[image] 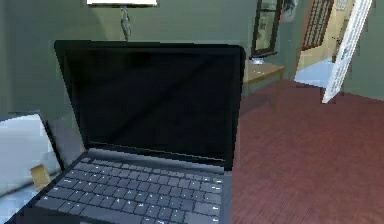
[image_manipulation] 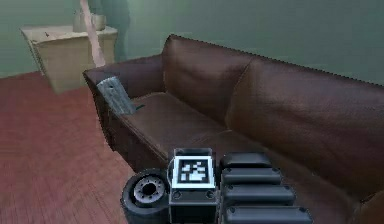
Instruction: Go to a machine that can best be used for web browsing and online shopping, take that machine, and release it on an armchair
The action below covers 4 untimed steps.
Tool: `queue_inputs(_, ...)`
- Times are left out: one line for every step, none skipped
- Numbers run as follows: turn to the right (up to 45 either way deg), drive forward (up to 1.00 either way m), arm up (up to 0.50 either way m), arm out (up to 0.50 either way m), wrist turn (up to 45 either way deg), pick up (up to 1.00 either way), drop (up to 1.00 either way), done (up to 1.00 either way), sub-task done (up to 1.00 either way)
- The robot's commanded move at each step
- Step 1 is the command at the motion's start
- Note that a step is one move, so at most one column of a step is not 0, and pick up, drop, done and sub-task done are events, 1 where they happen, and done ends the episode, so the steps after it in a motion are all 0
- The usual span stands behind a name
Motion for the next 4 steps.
queue_inputs(-39.0,0.00,0.00,0.00,0.0,0.00,0.00,0.00,0.00)
queue_inputs(0.0,0.50,0.00,0.00,0.0,0.00,0.00,0.00,0.00)
queue_inputs(-45.0,0.00,0.00,0.00,0.0,0.00,0.00,0.00,0.00)
queue_inputs(-45.0,0.00,0.00,0.00,0.0,0.00,0.00,0.00,0.00)
